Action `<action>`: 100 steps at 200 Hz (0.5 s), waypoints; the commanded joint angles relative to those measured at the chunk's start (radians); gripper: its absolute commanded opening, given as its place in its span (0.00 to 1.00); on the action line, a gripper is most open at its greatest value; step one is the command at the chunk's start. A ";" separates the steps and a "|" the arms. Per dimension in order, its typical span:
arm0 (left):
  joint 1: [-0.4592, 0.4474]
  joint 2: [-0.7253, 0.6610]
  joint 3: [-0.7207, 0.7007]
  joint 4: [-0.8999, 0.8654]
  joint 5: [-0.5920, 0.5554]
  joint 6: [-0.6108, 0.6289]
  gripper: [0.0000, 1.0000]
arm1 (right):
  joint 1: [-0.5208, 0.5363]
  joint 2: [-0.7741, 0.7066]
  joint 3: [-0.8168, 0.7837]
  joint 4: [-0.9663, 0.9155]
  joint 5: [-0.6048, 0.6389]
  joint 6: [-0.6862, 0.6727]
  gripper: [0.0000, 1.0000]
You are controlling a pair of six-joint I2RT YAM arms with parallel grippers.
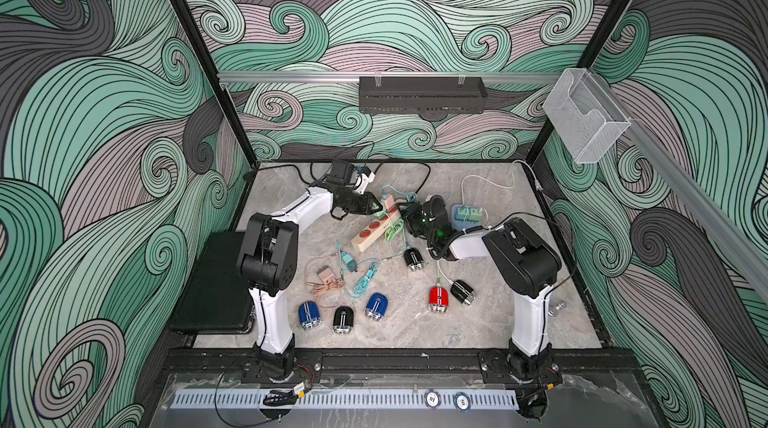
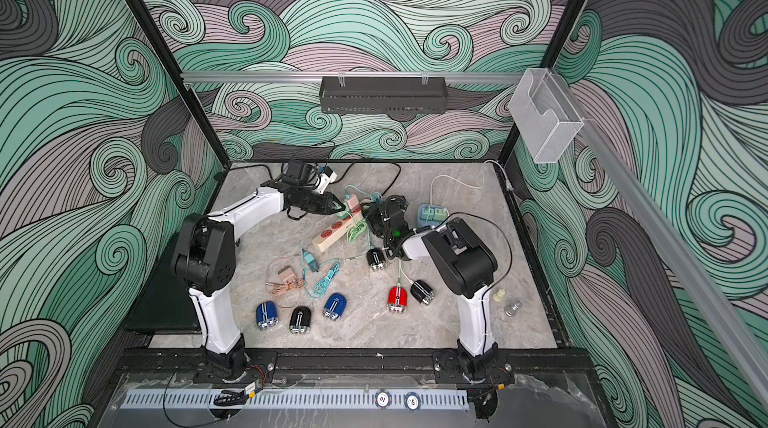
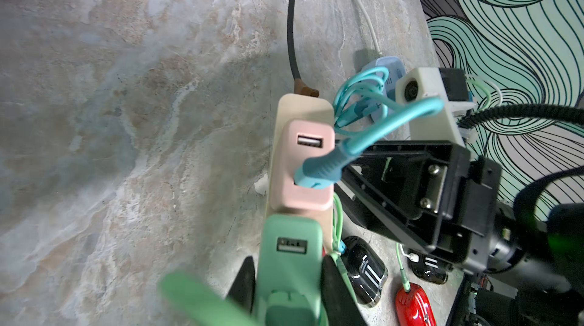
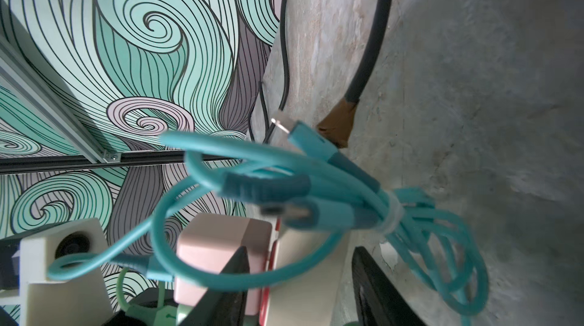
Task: Unplug the electric shaver
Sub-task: Remove the plug from the socket.
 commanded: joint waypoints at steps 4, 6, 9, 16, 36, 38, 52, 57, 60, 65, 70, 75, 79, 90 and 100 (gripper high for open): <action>-0.015 -0.049 0.010 0.066 0.062 -0.014 0.06 | 0.005 0.013 0.004 0.059 -0.005 0.048 0.48; -0.015 -0.049 0.009 0.068 0.061 -0.015 0.06 | 0.006 0.013 0.003 0.060 -0.005 0.050 0.47; -0.016 -0.049 0.008 0.070 0.061 -0.016 0.06 | 0.006 0.014 0.000 0.062 -0.005 0.053 0.46; -0.016 -0.051 0.007 0.076 0.061 -0.022 0.06 | 0.006 0.016 -0.004 0.071 -0.004 0.061 0.44; -0.016 -0.057 0.000 0.101 0.076 -0.042 0.06 | 0.006 0.020 -0.020 0.095 0.010 0.087 0.38; -0.016 -0.058 -0.002 0.105 0.079 -0.044 0.06 | 0.006 0.021 -0.020 0.098 0.011 0.088 0.37; -0.015 -0.062 -0.006 0.121 0.087 -0.051 0.05 | 0.006 0.021 -0.029 0.108 0.023 0.096 0.32; -0.013 -0.064 -0.007 0.121 0.091 -0.052 0.05 | 0.006 0.020 -0.031 0.109 0.026 0.099 0.30; -0.014 -0.065 -0.007 0.121 0.094 -0.051 0.05 | 0.006 0.020 -0.032 0.110 0.029 0.100 0.30; -0.013 -0.067 -0.007 0.122 0.094 -0.051 0.05 | 0.006 0.019 -0.034 0.112 0.031 0.101 0.28; -0.012 -0.070 -0.006 0.120 0.093 -0.052 0.05 | 0.006 0.018 -0.037 0.115 0.035 0.100 0.27; -0.011 -0.071 -0.006 0.118 0.093 -0.051 0.05 | 0.006 0.016 -0.039 0.116 0.038 0.099 0.25; -0.010 -0.073 -0.006 0.116 0.091 -0.052 0.05 | 0.005 0.013 -0.043 0.116 0.040 0.098 0.24; -0.004 -0.075 -0.001 0.105 0.080 -0.054 0.05 | 0.006 0.005 -0.050 0.110 0.050 0.091 0.22; 0.003 -0.076 0.007 0.091 0.073 -0.058 0.04 | 0.005 -0.005 -0.055 0.093 0.055 0.080 0.21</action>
